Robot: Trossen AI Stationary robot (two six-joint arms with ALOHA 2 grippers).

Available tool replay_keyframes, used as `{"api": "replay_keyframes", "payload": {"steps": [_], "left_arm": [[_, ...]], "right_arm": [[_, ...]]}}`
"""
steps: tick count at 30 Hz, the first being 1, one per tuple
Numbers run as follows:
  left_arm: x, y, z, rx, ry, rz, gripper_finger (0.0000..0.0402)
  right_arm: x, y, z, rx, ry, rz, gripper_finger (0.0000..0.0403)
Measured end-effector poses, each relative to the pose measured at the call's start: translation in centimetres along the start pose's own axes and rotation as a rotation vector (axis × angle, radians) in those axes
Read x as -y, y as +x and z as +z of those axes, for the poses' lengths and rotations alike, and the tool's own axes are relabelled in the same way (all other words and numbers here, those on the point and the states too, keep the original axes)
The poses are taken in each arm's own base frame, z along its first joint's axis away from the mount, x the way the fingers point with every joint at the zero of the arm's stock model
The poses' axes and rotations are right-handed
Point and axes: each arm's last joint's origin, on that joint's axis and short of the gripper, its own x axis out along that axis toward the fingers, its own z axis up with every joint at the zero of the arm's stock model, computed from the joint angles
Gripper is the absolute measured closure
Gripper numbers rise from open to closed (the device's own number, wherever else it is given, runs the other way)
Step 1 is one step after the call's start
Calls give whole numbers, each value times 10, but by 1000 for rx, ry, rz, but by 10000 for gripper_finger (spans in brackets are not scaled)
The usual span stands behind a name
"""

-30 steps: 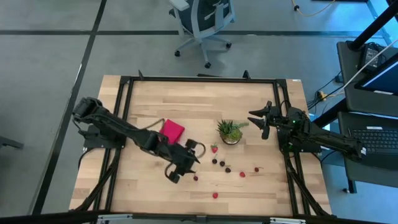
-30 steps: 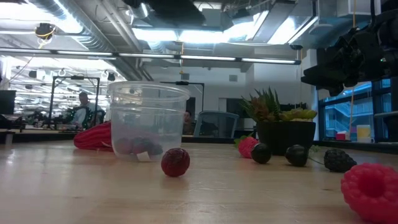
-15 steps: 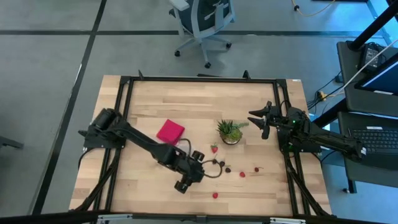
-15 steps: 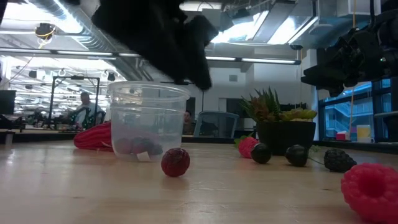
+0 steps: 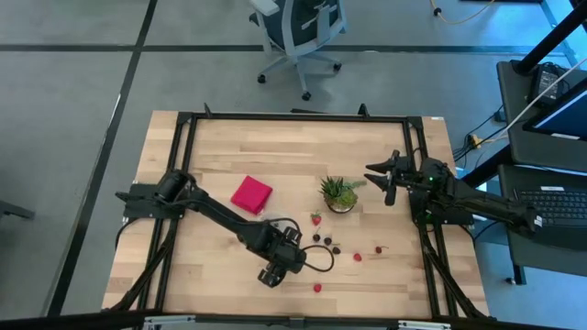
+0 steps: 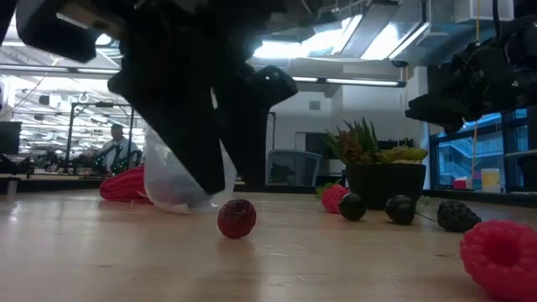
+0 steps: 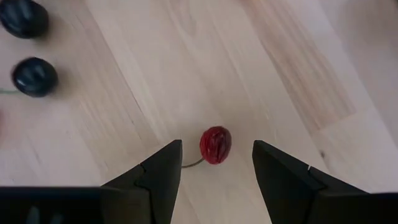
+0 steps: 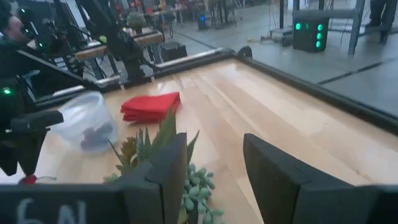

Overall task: Pick and placing Produce into tupperware
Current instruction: Put the red cherry into the container

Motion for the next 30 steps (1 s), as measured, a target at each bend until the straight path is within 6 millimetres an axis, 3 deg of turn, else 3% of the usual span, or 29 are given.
{"api": "replay_keyframes", "payload": {"steps": [20,30], "left_arm": [[0,9,-1,-12,-5,4,212],[1,24,-3,-22,-6,-36,214]], "right_arm": [[1,3,-3,-41,1,-7,242],[1,3,-3,-44,1,-9,242]]}}
